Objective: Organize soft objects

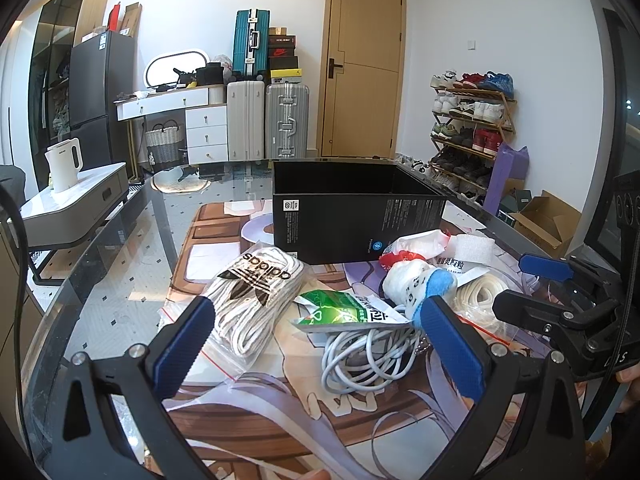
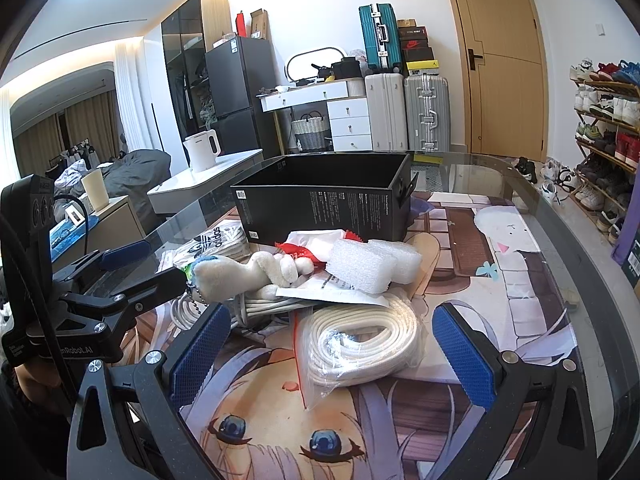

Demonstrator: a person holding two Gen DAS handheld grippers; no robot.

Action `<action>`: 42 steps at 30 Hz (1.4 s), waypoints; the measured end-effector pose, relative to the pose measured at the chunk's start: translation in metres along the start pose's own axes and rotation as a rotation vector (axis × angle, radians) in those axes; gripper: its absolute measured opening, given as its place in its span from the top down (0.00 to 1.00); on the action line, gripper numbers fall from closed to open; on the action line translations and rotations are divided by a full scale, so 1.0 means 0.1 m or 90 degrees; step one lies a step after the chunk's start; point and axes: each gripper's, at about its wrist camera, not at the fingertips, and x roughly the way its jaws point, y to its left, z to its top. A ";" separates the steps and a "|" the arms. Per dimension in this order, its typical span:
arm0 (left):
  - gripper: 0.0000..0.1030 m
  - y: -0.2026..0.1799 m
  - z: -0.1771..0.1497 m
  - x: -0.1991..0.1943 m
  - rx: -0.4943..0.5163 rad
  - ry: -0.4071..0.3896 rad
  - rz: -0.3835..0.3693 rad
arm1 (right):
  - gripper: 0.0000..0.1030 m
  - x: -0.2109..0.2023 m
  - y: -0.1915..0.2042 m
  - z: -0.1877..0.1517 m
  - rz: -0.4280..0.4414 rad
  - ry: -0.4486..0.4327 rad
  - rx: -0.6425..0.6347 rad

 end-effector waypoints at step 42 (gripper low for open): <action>0.00 0.04 0.02 0.02 -0.004 0.010 0.002 | 0.01 0.01 -0.03 -0.03 -0.005 0.002 0.003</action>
